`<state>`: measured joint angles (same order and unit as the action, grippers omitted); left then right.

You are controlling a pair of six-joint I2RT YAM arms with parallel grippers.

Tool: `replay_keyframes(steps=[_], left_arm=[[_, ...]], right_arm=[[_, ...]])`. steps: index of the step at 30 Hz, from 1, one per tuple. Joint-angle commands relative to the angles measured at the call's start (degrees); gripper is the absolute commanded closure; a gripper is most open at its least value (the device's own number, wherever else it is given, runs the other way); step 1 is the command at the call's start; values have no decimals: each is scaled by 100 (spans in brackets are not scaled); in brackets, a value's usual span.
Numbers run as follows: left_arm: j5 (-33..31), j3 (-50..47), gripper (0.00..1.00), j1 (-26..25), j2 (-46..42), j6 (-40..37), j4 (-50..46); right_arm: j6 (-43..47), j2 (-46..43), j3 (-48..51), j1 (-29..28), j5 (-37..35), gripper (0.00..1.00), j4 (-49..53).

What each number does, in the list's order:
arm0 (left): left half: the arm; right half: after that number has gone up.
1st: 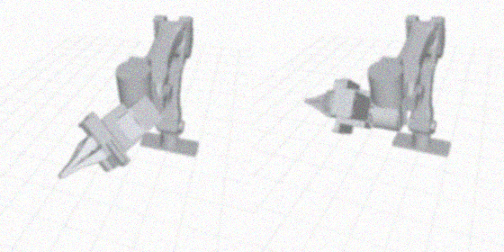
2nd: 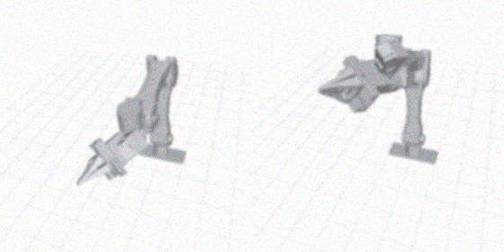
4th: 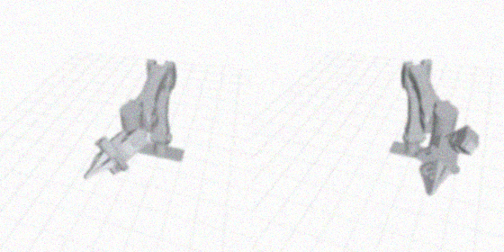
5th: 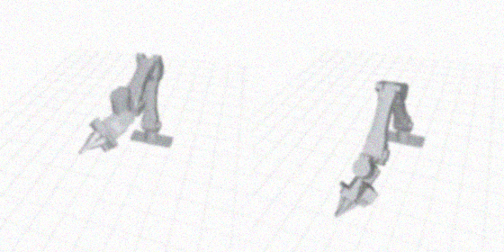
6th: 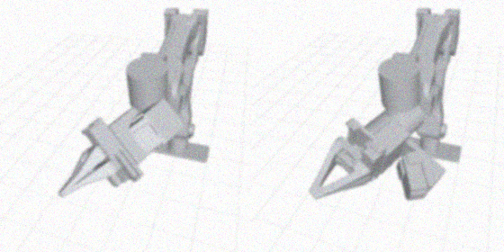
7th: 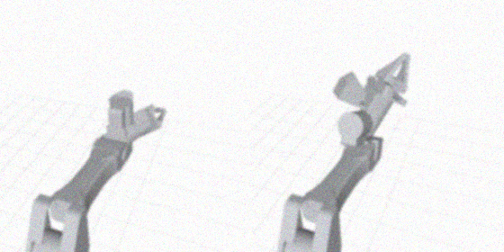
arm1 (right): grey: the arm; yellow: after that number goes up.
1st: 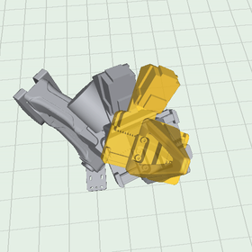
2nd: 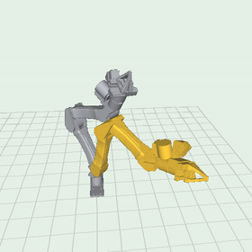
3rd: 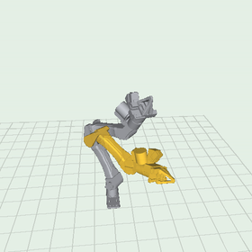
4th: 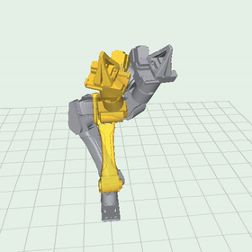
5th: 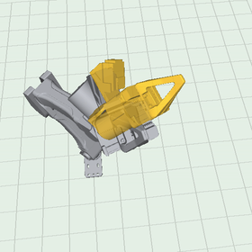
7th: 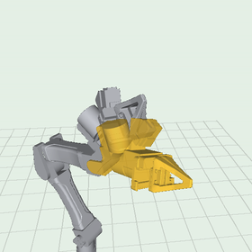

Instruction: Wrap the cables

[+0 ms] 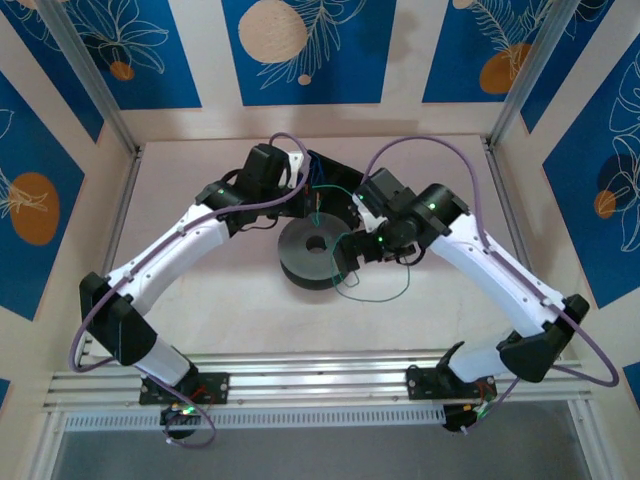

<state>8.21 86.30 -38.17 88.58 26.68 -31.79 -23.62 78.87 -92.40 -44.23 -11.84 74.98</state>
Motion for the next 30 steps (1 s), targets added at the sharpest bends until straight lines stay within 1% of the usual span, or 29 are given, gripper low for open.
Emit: replay_keyframes(steps=[1, 3, 5, 6, 8, 10, 11, 13, 15, 17, 19, 21, 23, 24, 26, 27, 29, 30], left_arm=[[-546, -130, 100, 23, -194, -481, 331], [-825, -163, 100, 99, -230, -682, 352], [-950, -265, 100, 240, -304, -785, 503], [-952, -293, 100, 339, -348, -787, 550], [-860, -370, 100, 500, -445, -854, 760], [-683, -456, 100, 575, -544, -993, 1029], [-605, -461, 100, 591, -560, -1085, 1113], [-679, -305, 100, 591, -571, -1274, 998], [-885, -213, 100, 589, -670, -1423, 975], [-1119, -201, 100, 596, -827, -1584, 1090], [-1356, -202, 100, 598, -979, -1721, 1249], [-1347, -192, 100, 607, -1067, -1736, 1372], [-1242, 107, 100, 621, -998, -1632, 1022], [-1138, 276, 100, 618, -966, -1538, 815], [-942, 285, 100, 614, -1080, -1287, 743], [-878, 153, 100, 610, -1222, -1120, 824], [-817, -113, 100, 617, -1481, -798, 970], [-820, -209, 100, 618, -1584, -661, 982]], right_arm=[[249, -242, -125, -286, -459, 1, 136], [453, -595, 264, -297, -367, 1, -239], [593, -797, 564, -312, -390, 0, -338], [635, -878, 642, -348, -430, 1, -351], [886, -1238, 1050, -508, -277, 2, -797], [1368, -1728, 1747, -754, 99, 1, -1467], [1416, -1723, 1863, -852, -91, 1, -1430], [1102, -978, 1386, -767, -752, 1, -308], [758, -308, 1040, -722, -1236, 1, 563], [592, -128, 966, -808, -1366, 1, 759], [680, -251, 1032, -925, -1027, 1, 390], [629, -349, 1013, -950, -1005, 1, 124], [493, -535, 913, -799, -930, 0, -141], [371, -669, 802, -704, -837, 2, -261], [171, -967, 659, -467, -536, 8, -594], [49, -1180, 640, -290, -276, 12, -810], [-231, -1569, 711, 219, 504, 22, -1318], [-469, -1774, 800, 568, 1014, 30, -1621]])
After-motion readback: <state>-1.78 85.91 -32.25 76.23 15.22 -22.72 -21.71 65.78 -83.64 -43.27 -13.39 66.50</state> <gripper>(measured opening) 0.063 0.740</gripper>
